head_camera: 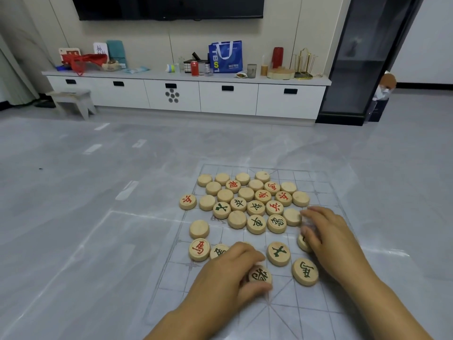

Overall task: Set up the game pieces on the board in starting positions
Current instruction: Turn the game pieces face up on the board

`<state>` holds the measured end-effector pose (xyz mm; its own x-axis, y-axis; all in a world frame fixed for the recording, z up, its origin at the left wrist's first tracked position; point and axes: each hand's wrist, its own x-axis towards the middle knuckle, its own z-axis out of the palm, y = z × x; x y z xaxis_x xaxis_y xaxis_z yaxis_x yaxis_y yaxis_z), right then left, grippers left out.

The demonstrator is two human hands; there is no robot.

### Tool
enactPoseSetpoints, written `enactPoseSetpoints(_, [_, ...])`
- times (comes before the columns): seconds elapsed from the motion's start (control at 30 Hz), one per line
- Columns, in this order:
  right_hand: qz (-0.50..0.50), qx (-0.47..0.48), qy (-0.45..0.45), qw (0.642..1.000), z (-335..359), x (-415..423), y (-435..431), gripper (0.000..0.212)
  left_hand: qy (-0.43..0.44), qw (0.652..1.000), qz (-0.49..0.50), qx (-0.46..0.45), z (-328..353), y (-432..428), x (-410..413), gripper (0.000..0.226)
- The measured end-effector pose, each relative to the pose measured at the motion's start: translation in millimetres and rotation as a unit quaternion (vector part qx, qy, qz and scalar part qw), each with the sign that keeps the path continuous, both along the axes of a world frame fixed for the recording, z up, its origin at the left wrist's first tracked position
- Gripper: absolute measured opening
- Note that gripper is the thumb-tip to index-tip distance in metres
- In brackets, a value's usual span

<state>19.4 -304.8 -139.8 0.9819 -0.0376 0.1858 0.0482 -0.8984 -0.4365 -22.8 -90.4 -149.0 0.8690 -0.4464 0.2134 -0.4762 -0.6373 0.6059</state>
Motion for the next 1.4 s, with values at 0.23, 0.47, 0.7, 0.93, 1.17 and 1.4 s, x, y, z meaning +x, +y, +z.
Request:
enactPoseSetpoints(0.23, [0.057,-0.007,0.018,0.998,-3.7,2.5,8.7,0.039,-0.101,0.983,0.151,0.025,-3.8,14.6,36.3,0.058])
enactPoseSetpoints(0.47, [0.039,-0.014,-0.015,0.999,4.2,-0.3,5.7,0.019,-0.023,0.979,0.115,0.167,1.8,2.6,44.6,0.052])
enactPoseSetpoints(0.7, [-0.002,0.019,0.054,0.998,4.6,0.6,12.5,0.046,-0.008,0.974,0.159,0.159,12.5,-3.3,45.9,0.035])
enactPoseSetpoints(0.93, [-0.034,0.16,-0.001,0.987,6.1,3.3,13.8,0.026,0.048,0.977,0.182,0.103,22.5,10.0,48.9,0.024])
enactPoseSetpoints(1.17, [-0.041,0.088,0.05,0.994,10.8,4.9,3.6,0.032,-0.021,0.988,0.151,0.0,9.3,22.6,42.7,0.012])
enactPoseSetpoints(1.4, [-0.021,0.145,0.062,0.987,8.5,8.7,-2.2,0.035,-0.111,0.965,0.234,-0.045,8.3,55.1,58.8,0.018])
